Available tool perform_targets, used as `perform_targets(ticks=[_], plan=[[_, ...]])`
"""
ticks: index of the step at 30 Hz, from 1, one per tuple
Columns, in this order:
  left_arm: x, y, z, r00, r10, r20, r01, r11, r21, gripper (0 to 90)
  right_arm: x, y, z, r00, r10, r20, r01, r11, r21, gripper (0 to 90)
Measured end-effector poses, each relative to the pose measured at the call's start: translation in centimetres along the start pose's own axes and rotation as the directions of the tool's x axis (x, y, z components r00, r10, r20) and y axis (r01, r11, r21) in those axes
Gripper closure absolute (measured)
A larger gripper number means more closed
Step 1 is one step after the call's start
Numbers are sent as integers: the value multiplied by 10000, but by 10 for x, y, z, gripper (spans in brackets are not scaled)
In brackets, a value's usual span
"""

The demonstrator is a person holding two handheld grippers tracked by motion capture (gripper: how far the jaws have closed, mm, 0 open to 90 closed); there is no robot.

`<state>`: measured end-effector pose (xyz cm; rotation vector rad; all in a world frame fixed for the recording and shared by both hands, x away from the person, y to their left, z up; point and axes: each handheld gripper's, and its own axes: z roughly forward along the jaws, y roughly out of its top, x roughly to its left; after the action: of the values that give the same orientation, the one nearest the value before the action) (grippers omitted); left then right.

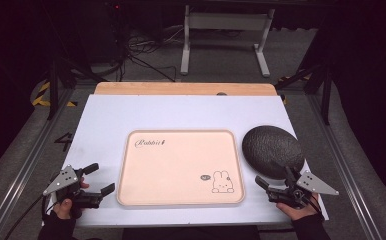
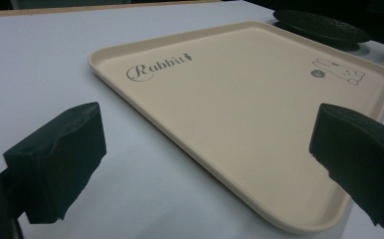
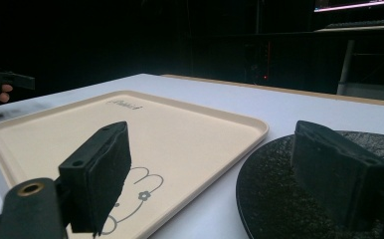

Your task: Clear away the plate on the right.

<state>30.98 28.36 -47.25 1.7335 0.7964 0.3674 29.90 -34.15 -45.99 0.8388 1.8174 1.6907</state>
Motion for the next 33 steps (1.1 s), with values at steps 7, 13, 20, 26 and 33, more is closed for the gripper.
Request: perform_targets(ticks=[7, 13, 20, 26, 33], plan=[[0, 0, 0, 10000, 47, 4, -47, 10000, 29, 22, -1, 0, -1, 10000, 41, -35, -41, 10000, -49, 158], [-1, 0, 0, 10000, 59, 58, -59, 10000, 65, 23, -1, 0, -1, 10000, 38, -40, -38, 9999, -93, 174], [0, 0, 0, 9999, 136, 99, -137, 9999, 98, 25, 4, 2, -5, 9988, -489, -52, 488, 9987, -174, 245], [0, 0, 0, 9998, 192, 93, -193, 9997, 114, 25, 4, 9, -10, 9996, -284, -9, 283, 9985, -469, 245], [0, 0, 0, 9998, 200, 88, -201, 9997, 110, 26, 4, 14, -13, 9998, -182, -39, 180, 9981, -596, 244]])
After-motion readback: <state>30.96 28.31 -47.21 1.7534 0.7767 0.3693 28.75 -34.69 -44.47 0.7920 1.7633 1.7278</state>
